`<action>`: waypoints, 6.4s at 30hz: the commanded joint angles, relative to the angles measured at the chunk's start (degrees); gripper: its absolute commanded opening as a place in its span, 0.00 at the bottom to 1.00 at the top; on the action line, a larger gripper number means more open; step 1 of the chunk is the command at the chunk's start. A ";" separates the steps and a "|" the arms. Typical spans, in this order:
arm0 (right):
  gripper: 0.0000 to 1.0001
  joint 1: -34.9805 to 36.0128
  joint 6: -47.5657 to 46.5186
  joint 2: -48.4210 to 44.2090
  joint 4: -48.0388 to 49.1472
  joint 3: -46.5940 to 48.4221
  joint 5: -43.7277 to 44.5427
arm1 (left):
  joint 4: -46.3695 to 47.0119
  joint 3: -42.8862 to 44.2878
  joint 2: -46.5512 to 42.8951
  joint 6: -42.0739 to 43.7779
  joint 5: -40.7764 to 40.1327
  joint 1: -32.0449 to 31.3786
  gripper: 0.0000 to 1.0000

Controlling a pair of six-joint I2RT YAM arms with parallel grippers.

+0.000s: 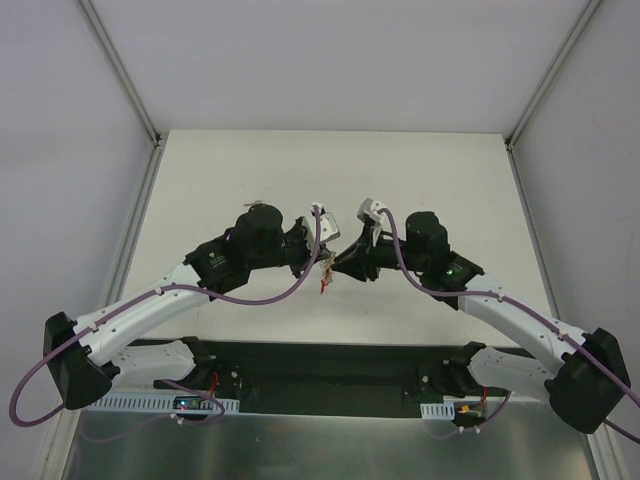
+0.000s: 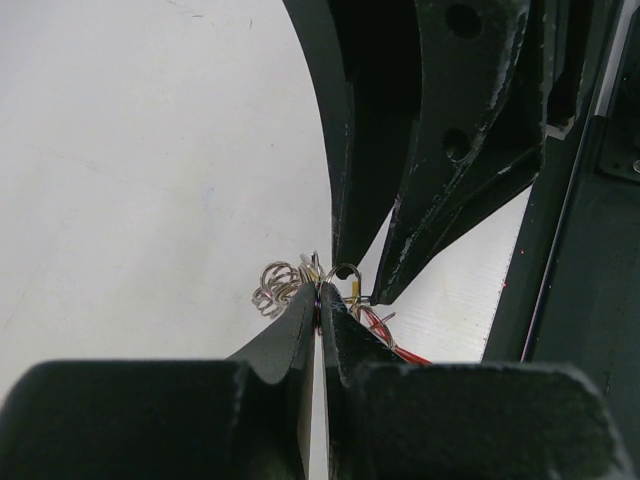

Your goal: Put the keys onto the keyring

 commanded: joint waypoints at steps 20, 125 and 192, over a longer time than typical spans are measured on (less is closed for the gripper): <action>0.01 0.91 -4.07 0.32 0.21 3.59 -2.48 | 3.96 -0.27 -1.00 -2.55 -3.13 0.65 0.00; 0.01 -2.70 -24.47 3.39 -21.15 15.63 -10.31 | 11.52 -8.09 -10.49 1.67 6.36 1.88 0.13; 0.99 -17.11 22.55 -22.36 -23.88 -18.12 54.20 | -5.79 18.63 48.48 4.48 7.59 -11.22 0.19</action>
